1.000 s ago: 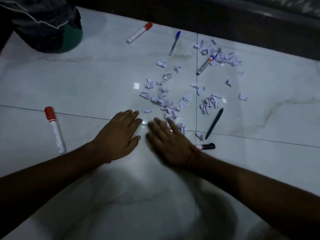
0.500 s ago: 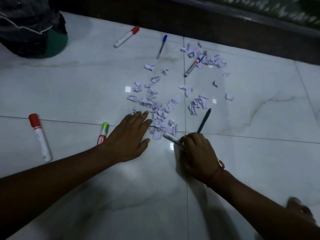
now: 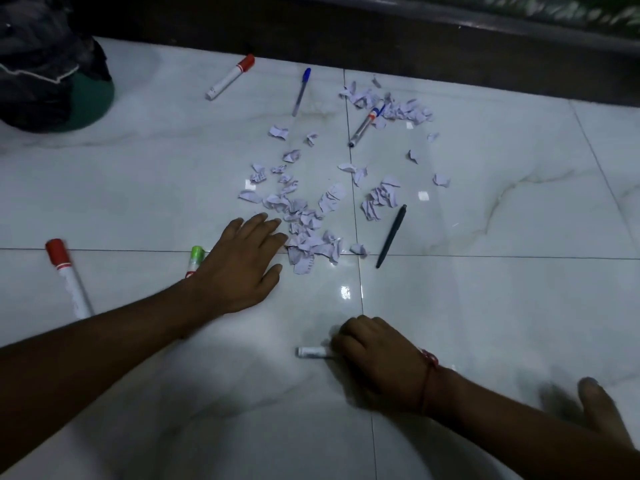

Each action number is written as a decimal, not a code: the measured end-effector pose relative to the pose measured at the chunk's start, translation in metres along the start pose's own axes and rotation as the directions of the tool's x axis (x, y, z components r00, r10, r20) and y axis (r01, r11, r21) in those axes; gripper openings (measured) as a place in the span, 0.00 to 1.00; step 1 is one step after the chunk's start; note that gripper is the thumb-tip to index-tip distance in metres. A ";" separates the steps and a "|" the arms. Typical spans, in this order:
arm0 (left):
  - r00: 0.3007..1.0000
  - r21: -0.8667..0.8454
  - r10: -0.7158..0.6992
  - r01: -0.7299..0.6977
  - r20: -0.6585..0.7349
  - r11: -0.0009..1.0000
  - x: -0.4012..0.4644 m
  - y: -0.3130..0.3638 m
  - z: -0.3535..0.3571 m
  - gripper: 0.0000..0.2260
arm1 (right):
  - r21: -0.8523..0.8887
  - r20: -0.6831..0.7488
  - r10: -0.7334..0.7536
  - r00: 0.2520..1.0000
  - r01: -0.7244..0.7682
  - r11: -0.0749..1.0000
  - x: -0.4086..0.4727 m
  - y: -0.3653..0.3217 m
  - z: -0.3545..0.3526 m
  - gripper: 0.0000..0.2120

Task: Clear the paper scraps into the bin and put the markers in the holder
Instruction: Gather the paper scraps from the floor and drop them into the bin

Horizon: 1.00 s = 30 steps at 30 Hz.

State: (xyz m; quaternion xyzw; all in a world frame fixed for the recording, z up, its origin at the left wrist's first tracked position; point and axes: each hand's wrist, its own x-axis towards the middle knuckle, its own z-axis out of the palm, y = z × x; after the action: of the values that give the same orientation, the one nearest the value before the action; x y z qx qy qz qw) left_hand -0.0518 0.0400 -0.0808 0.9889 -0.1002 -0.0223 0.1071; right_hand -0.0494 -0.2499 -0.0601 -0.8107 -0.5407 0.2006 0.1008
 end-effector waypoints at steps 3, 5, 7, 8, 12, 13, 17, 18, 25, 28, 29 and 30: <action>0.998 -0.007 -0.069 0.069 0.013 0.998 -0.002 -0.006 -0.004 0.24 | 0.040 -0.112 0.027 0.993 -0.022 0.999 0.012 0.000 -0.017 0.19; 0.993 -0.003 -0.113 0.113 0.013 0.994 -0.004 -0.009 -0.006 0.26 | 0.049 -0.235 0.066 0.970 -0.056 0.997 0.033 0.008 -0.029 0.22; 0.987 -0.006 -0.159 0.159 -0.005 0.987 -0.006 -0.012 -0.008 0.26 | -0.031 -0.285 0.118 0.951 -0.132 0.991 0.064 0.021 -0.033 0.30; 0.983 -0.017 -0.184 0.184 -0.010 0.983 -0.007 -0.015 -0.009 0.27 | -0.071 -0.268 0.151 0.952 -0.176 0.982 0.081 0.026 -0.033 0.35; 0.953 -0.070 -0.301 0.299 -0.021 0.952 -0.007 -0.025 -0.009 0.28 | -0.203 -0.125 0.107 0.986 -0.131 0.970 0.129 0.040 -0.027 0.37; 0.949 -0.082 -0.315 0.313 -0.020 0.946 -0.006 -0.027 -0.008 0.28 | -0.227 -0.108 0.063 0.992 -0.086 0.970 0.137 0.043 -0.028 0.34; 0.954 -0.138 -0.294 0.285 -0.058 0.949 -0.003 -0.031 -0.004 0.25 | -0.246 -0.208 0.096 0.974 -0.147 0.958 0.173 0.069 -0.047 0.25; 0.956 -0.151 -0.285 0.272 -0.074 0.950 -0.002 -0.032 -0.004 0.24 | -0.231 -0.236 0.127 0.963 -0.183 0.956 0.180 0.074 -0.054 0.25; 0.975 -0.067 -0.158 0.149 -0.157 0.987 -0.001 -0.031 0.000 0.23 | 0.023 -0.374 0.411 0.831 -0.434 0.900 0.130 0.040 -0.030 0.28; 0.993 -0.028 -0.072 0.069 -0.097 0.997 0.012 -0.016 0.004 0.25 | 0.157 -0.469 0.479 0.742 -0.463 0.872 0.102 0.034 -0.015 0.23; 0.996 -0.017 -0.035 0.033 -0.086 0.999 0.018 -0.010 0.007 0.26 | 0.180 -0.519 0.480 0.707 -0.459 0.870 0.098 0.039 -0.017 0.20; 0.997 -0.009 0.006 -0.007 -0.077 1.000 0.024 -0.004 0.009 0.26 | 0.200 -0.567 0.494 0.660 -0.471 0.859 0.093 0.046 -0.019 0.18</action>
State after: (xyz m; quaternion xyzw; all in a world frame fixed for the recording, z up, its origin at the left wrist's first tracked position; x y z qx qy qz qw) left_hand -0.0277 0.0374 -0.0912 0.9882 -0.0992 0.0155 0.1155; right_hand 0.0284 -0.1813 -0.0806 -0.9433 -0.2423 -0.0375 0.2240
